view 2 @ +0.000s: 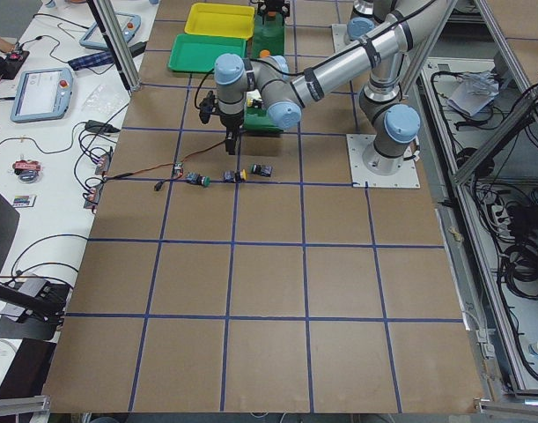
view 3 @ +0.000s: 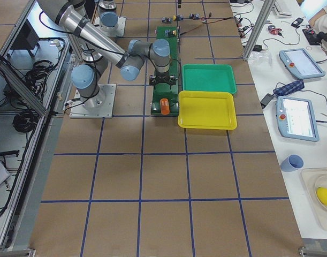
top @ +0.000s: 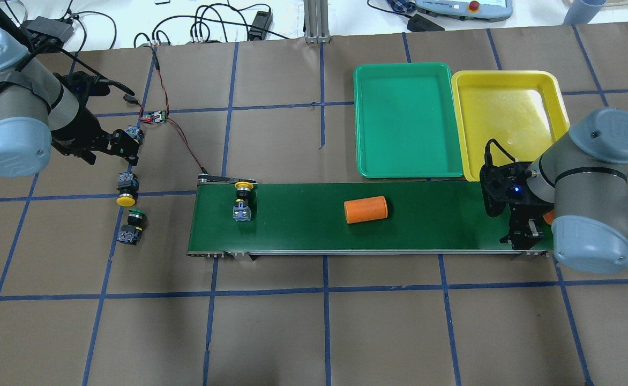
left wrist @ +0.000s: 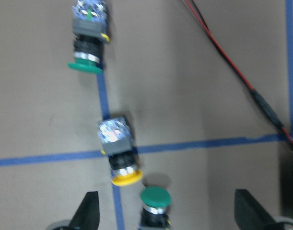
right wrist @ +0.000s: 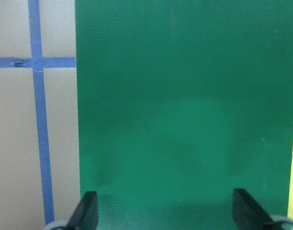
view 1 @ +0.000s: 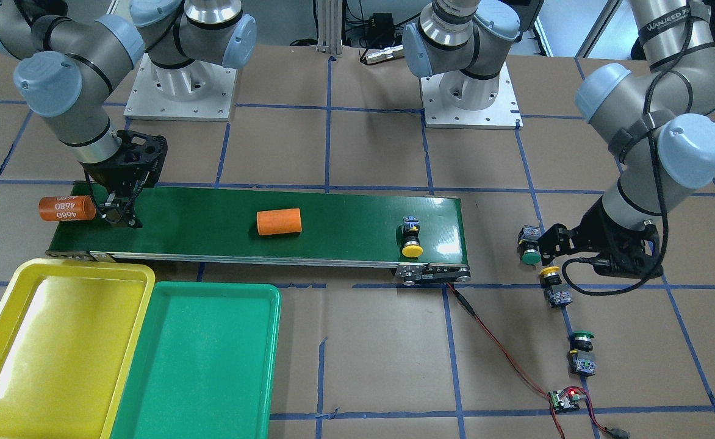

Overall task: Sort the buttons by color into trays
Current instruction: 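Open the left gripper and move it back over the table buttons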

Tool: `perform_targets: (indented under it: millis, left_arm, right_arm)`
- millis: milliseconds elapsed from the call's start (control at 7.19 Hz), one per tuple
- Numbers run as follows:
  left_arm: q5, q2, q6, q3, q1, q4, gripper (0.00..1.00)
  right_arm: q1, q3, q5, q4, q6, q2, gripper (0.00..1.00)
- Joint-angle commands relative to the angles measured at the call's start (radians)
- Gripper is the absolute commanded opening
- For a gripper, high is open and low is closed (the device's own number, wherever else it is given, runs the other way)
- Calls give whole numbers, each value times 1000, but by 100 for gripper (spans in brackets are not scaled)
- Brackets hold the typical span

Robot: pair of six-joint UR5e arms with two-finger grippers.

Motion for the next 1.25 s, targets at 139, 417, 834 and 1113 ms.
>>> perform_targets:
  millis: [139,417,834,1113]
  left_arm:
    - [0,-177,170,172,21,45,100]
    - [-13,-257,201,189,47,104,100]
    - [-62,-337,193,184,36,137,100]
    - [-62,-351,207,190,36,138,100]
  right_arm:
    - [0,0,0,0,0,0,100]
    - [0,0,0,0,0,0,100]
    - [0,0,5,0,0,0,100]
    - [0,0,5,0,0,0,100]
